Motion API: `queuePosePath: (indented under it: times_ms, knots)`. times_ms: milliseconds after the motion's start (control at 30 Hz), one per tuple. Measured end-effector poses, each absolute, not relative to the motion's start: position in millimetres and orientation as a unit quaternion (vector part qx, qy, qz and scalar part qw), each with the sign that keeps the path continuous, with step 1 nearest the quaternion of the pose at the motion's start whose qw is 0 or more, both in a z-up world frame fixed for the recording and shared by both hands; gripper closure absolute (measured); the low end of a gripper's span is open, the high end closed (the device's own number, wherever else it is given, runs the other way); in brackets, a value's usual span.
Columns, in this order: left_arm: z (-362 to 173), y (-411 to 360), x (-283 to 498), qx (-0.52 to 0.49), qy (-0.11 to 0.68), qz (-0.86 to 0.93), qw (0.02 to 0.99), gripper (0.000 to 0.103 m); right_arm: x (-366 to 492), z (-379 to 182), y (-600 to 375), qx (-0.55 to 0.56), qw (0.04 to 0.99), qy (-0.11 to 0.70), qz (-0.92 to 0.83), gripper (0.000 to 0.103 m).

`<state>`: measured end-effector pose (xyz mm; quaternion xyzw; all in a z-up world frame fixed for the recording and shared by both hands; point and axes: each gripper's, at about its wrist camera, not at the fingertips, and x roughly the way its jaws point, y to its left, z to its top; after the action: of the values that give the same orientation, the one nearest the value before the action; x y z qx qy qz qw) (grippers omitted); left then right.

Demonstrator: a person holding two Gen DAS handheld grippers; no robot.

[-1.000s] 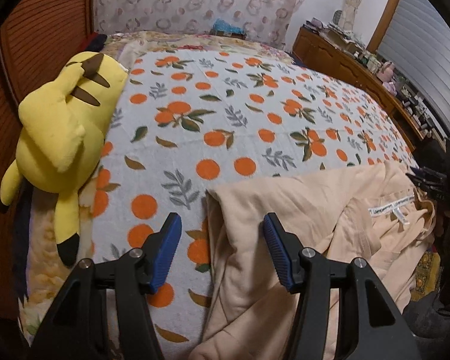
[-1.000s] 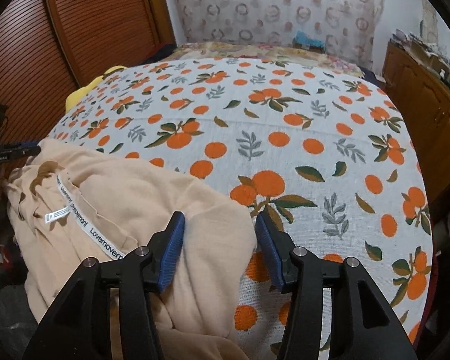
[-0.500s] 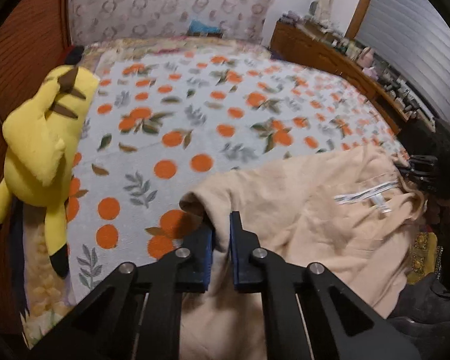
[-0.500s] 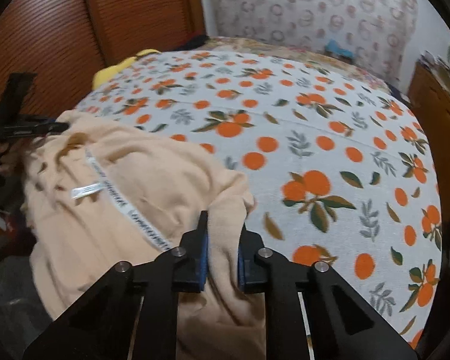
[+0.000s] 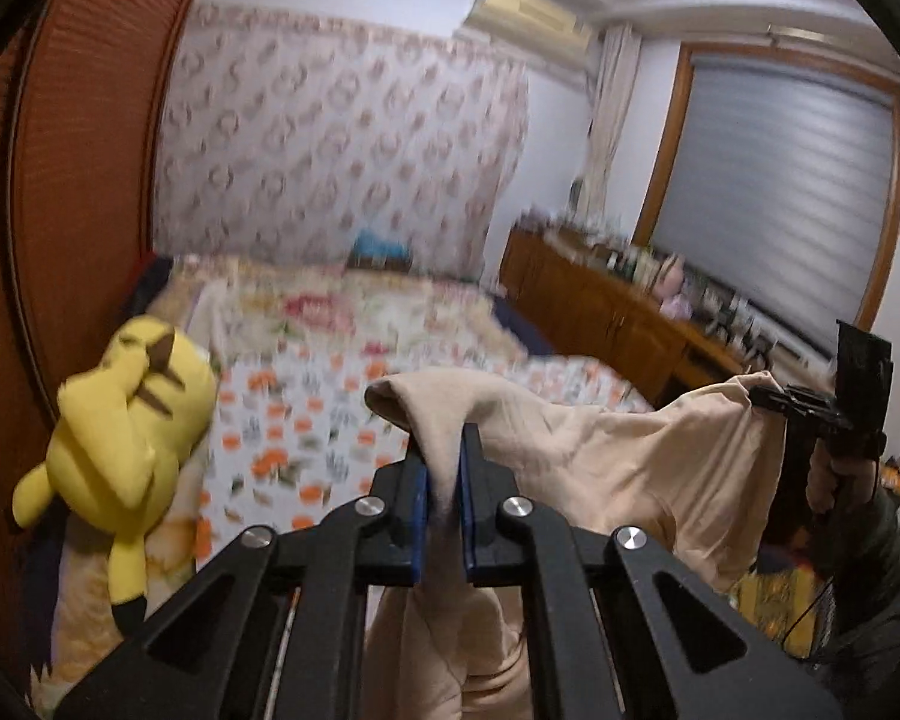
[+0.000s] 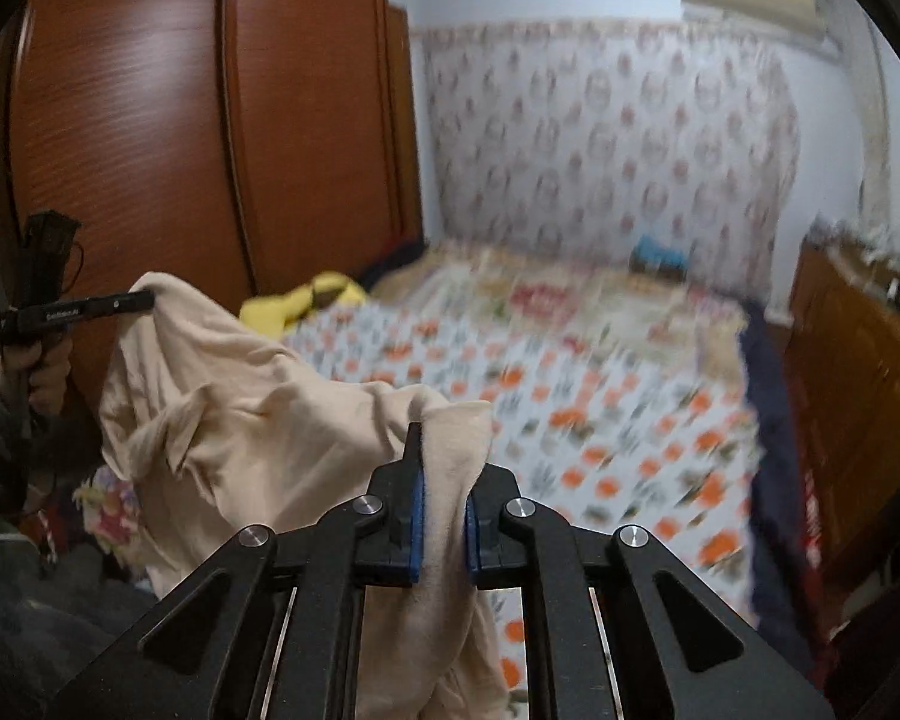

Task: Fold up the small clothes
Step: 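Grasp the shirt with both grippers, lift it high and shake it out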

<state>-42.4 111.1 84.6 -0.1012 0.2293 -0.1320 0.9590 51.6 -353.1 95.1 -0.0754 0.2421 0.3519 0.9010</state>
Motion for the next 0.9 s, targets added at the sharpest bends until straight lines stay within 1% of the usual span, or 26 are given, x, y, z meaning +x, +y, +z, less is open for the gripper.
queuePosePath:
  times_ms: [300, 467, 533, 667, 733, 833, 900]
  knots:
    - [167.0, 116.5, -72.3, -0.083, 0.115, -0.122, 0.982, 0.098, 19.1, 205.5, -379.1, -0.093, 0.927, 0.125, 0.341, 0.096]
    - [208.4, 117.4, -71.8, -0.056, 0.069, -0.114, 0.989, 0.098, 6.9, 259.7, -379.7, -0.107, 0.935, 0.076, 0.329, 0.096]
    - [219.9, 117.8, -63.3, -0.05, 0.064, -0.112, 0.99, 0.098, 9.8, 277.1, -377.4, -0.113, 0.938, 0.061, 0.321, 0.096]
    - [238.2, 121.5, -23.7, -0.033, 0.061, -0.087, 0.994, 0.098, 32.5, 303.9, -375.5, -0.118, 0.945, 0.053, 0.3, 0.096]
    - [237.4, 124.6, 2.7, -0.027, 0.069, -0.071, 0.995, 0.098, 64.2, 312.6, -369.0, -0.125, 0.95, 0.063, 0.279, 0.096]
    - [216.6, 132.1, 69.8, -0.02, 0.103, -0.054, 0.993, 0.095, 115.5, 309.4, -359.9, -0.133, 0.954, 0.091, 0.253, 0.096]
    - [193.9, 133.7, 113.4, -0.018, 0.137, -0.049, 0.989, 0.09, 170.2, 291.0, -348.9, -0.136, 0.955, 0.123, 0.231, 0.095]
